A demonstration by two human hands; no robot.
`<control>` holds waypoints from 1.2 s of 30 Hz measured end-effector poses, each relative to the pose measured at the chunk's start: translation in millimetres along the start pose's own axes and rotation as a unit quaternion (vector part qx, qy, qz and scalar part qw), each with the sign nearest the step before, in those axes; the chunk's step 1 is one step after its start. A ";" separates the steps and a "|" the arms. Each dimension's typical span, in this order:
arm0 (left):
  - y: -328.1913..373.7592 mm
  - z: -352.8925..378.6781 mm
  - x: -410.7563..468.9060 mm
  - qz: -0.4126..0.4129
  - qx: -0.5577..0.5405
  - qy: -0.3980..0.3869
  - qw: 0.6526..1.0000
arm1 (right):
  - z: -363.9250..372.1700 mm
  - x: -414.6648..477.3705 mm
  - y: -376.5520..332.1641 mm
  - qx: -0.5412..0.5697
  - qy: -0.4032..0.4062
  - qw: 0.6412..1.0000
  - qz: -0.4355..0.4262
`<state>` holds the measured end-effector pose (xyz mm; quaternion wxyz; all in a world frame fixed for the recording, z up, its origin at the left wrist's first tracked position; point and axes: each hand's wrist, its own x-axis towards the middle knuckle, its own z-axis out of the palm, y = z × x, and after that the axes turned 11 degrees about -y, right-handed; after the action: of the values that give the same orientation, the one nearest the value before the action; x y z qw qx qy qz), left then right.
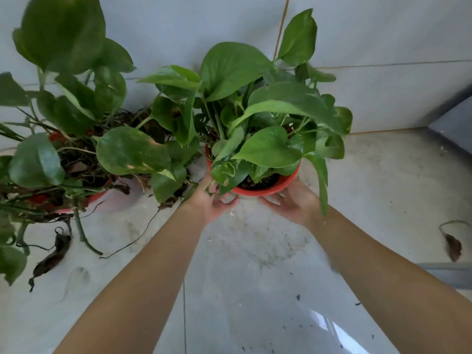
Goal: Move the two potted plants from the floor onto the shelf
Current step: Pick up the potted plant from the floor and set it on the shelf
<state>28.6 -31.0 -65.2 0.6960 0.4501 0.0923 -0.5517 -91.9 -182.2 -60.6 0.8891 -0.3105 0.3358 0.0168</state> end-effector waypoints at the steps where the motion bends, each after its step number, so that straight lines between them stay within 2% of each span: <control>1: 0.3 0.7 -0.7 0.000 -0.003 0.006 1.000 | 1.2 -1.6 -0.9 0.001 -0.001 1.000 0.009; 5: -3.0 1.8 4.0 -0.051 0.020 -0.003 0.998 | 2.7 -3.3 -2.0 0.023 -0.022 0.999 0.022; 9: 3.6 6.7 -0.3 -0.023 0.044 -0.027 0.998 | 9.7 -9.5 -2.1 0.055 0.003 0.998 0.006; 11: 6.5 10.0 -7.5 0.001 0.002 -0.047 0.999 | 13.0 -15.0 -4.8 0.057 -0.005 0.998 0.005; 15: 5.2 16.3 -20.1 -0.007 -0.040 -0.047 0.998 | 13.6 -25.1 -8.1 0.041 -0.050 0.998 0.015; 22: 11.5 46.2 -41.2 -0.030 -0.055 -0.062 0.996 | 8.3 -55.2 -16.9 0.076 -0.054 0.995 0.025; 28: 47.1 105.3 -83.5 -0.017 -0.023 -0.089 0.996 | 47.3 -105.8 -62.6 0.097 -0.036 0.995 0.013; 32: 77.7 149.1 -137.5 -0.020 -0.059 -0.089 0.994 | 96.1 -162.4 -98.7 0.121 -0.022 0.992 -0.027; 36: 118.5 202.1 -209.5 -0.031 -0.077 -0.082 0.993 | 149.5 -233.8 -138.5 0.103 -0.033 0.994 -0.023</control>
<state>-23.4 -36.4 244.8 0.7164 0.3448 0.0910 -0.5996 -152.1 -167.9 243.3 0.9269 -0.2246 0.2992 -0.0286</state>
